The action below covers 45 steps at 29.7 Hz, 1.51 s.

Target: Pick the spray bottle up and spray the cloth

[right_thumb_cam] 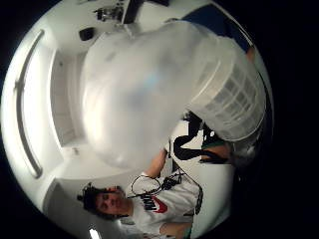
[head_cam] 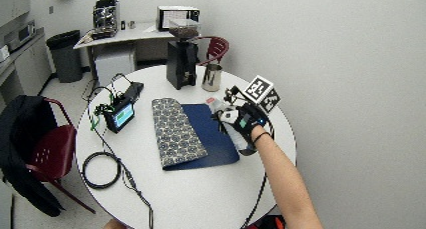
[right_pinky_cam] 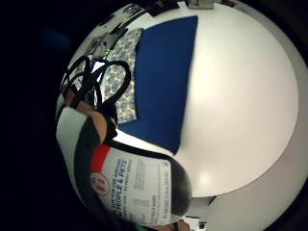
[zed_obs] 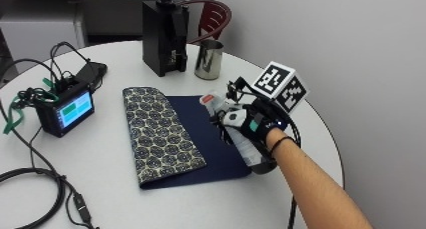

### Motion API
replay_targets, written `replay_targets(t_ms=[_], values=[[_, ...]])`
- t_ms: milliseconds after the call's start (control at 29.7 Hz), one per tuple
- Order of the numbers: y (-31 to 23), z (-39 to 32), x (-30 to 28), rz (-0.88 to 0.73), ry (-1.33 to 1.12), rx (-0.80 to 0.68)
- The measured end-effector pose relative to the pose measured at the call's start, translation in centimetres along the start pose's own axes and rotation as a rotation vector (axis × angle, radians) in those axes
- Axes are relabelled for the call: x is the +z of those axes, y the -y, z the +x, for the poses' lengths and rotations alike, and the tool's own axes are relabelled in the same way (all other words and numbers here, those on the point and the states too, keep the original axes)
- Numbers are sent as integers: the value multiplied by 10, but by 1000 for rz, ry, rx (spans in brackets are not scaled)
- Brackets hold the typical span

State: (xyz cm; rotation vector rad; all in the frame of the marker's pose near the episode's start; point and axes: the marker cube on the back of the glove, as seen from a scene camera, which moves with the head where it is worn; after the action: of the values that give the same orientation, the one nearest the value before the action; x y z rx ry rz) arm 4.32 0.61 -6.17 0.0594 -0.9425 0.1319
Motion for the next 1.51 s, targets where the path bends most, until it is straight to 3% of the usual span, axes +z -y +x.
replay_targets(t_ms=[168, 404, 673, 1010, 1515], values=[[-9, 10, 3, 31, 64, -21], [-26, -66, -15, 243, 265, -295], [-11, -138, 31, 266, 436, -541], [13, -135, 121, 202, 492, -600], [17, -132, 160, 159, 428, -568]])
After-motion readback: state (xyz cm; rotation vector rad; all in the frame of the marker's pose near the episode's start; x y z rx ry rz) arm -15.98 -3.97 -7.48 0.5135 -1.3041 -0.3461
